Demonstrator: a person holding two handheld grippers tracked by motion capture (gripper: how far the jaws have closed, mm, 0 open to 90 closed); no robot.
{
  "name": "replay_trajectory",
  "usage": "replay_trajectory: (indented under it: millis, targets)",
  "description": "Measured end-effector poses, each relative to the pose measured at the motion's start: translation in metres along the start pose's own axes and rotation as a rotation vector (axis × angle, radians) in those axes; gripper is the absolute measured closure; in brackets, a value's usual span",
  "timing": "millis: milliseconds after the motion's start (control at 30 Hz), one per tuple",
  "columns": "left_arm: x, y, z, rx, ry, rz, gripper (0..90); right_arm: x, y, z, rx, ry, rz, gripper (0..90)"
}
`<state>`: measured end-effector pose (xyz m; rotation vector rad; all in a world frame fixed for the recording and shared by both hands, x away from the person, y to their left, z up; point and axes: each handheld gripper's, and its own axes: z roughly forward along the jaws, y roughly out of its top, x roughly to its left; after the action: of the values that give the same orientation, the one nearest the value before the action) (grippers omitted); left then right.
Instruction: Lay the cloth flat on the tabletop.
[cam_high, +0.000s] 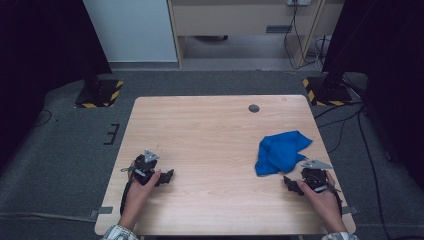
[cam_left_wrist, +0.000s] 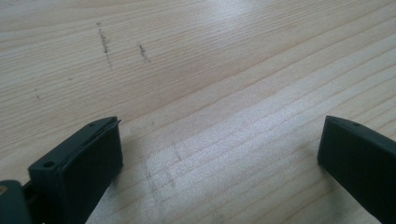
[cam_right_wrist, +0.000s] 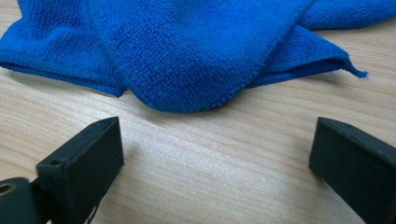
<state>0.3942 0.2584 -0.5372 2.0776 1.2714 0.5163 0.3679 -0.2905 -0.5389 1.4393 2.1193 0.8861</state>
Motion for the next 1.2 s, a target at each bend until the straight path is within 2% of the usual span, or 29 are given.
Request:
replay_trajectory:
  millis: [333, 433, 467, 533, 600, 633, 700, 733, 767, 833, 900, 1000, 1100, 1167, 1200]
  targets:
    - [0.000, 0.000, 0.000, 0.000, -0.002, 0.002, 0.0, 0.001, 0.002, 0.002, 0.006, 0.000, 0.003, 1.2]
    - [0.000, 0.000, 0.000, 0.000, -0.003, 0.003, 0.0, 0.000, 0.003, 0.001, 0.005, 0.007, -0.001, 5.7]
    - [0.000, 0.000, 0.000, 0.000, -0.002, 0.003, 0.0, -0.003, 0.007, -0.004, -0.002, 0.039, 0.021, 6.7]
    - [0.000, 0.000, 0.000, 0.000, -0.003, 0.002, 0.0, -0.003, 0.011, -0.011, -0.054, 0.024, 0.040, 7.2]
    - [0.001, 0.000, 0.000, 0.000, -0.003, 0.003, 0.0, 0.001, 0.017, -0.016, -0.091, -0.004, -0.001, 7.6]
    - [0.001, 0.000, 0.000, 0.000, -0.003, 0.003, 0.0, 0.001, 0.017, -0.016, -0.091, -0.004, -0.001, 7.6]
    - [0.000, 0.000, 0.000, 0.000, -0.003, 0.003, 0.0, 0.002, 0.022, -0.017, -0.106, -0.015, -0.034, 8.8]
    - [0.000, 0.000, 0.000, 0.000, -0.003, 0.003, 0.0, 0.001, 0.025, -0.016, -0.110, -0.016, -0.025, 9.5]
    - [0.001, 0.000, 0.000, 0.000, -0.003, 0.003, 0.0, -0.002, 0.030, -0.014, -0.135, -0.021, -0.016, 10.0]
    - [0.001, 0.001, 0.001, 0.000, -0.004, 0.005, 0.0, -0.005, 0.036, -0.011, -0.146, -0.017, -0.009, 10.2]
    - [0.001, 0.001, 0.001, 0.000, -0.005, 0.005, 0.0, -0.007, 0.041, -0.007, -0.145, -0.022, -0.011, 10.5]
    - [0.001, 0.001, 0.001, 0.000, -0.005, 0.005, 0.0, -0.013, 0.056, 0.011, -0.135, -0.019, -0.007, 12.7]
    - [0.001, 0.001, 0.001, 0.000, -0.005, 0.005, 0.0, -0.014, 0.064, 0.021, -0.156, 0.025, 0.037, 13.6]
    - [0.001, 0.001, 0.001, 0.000, -0.005, 0.005, 0.0, -0.012, 0.068, 0.025, -0.151, 0.036, 0.032, 13.6]
    - [0.001, 0.001, 0.001, 0.000, -0.005, 0.005, 0.0, -0.007, 0.072, 0.030, -0.142, 0.063, 0.020, 12.8]
